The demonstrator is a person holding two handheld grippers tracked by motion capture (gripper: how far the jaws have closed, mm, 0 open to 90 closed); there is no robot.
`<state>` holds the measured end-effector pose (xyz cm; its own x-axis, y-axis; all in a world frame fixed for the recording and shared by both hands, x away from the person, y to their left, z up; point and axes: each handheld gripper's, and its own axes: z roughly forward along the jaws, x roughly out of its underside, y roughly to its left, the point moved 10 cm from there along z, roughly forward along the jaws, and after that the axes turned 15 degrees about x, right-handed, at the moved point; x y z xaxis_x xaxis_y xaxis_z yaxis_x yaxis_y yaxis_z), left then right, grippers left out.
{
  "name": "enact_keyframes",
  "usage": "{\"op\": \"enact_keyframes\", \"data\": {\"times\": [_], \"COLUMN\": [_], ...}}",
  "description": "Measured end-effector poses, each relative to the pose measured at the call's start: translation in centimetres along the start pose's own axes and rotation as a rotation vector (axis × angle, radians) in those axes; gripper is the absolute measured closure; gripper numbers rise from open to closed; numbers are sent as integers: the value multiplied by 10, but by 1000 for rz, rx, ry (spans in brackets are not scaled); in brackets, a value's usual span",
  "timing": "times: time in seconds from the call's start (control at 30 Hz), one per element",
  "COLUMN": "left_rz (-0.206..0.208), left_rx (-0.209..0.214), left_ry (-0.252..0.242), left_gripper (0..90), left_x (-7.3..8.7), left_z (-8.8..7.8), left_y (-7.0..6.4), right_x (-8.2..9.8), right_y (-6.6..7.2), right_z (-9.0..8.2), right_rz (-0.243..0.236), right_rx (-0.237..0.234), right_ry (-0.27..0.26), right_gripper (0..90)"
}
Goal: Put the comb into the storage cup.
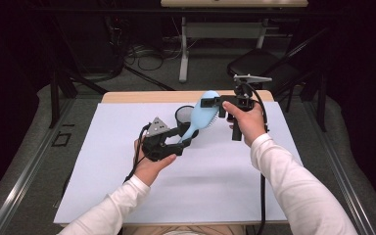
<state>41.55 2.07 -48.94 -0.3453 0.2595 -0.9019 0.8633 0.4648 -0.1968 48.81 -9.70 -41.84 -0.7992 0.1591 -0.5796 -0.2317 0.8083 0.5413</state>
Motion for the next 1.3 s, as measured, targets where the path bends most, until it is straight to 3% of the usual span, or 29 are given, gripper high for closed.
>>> {"op": "enact_keyframes", "data": {"times": [0.13, 0.23, 0.57, 0.87, 1.13, 1.3], "left_rz": [10, -16, -16, -45, -51, -61], "left_rx": [-19, -9, 3, 14, 28, 36], "left_ry": [15, 4, 12, -6, -1, 0], "left_gripper": [386, 364, 187, 153, 24, 6], "left_x": [1, 0, 1, 0, 0, 0], "left_z": [-4, -6, -6, -7, -9, -9], "left_y": [2, 3, 3, 3, 4, 5], "right_x": [-2, -3, -5, -6, -8, -9], "right_y": [0, 0, 1, 4, 7, 10], "right_z": [-1, -2, -4, -6, -5, -5], "right_rz": [-4, -3, -10, -10, -18, -25], "right_rx": [9, 12, 22, 28, 30, 35], "right_ry": [-6, -12, -22, -21, -24, -20], "right_gripper": [491, 490, 490, 490, 490, 490]}}
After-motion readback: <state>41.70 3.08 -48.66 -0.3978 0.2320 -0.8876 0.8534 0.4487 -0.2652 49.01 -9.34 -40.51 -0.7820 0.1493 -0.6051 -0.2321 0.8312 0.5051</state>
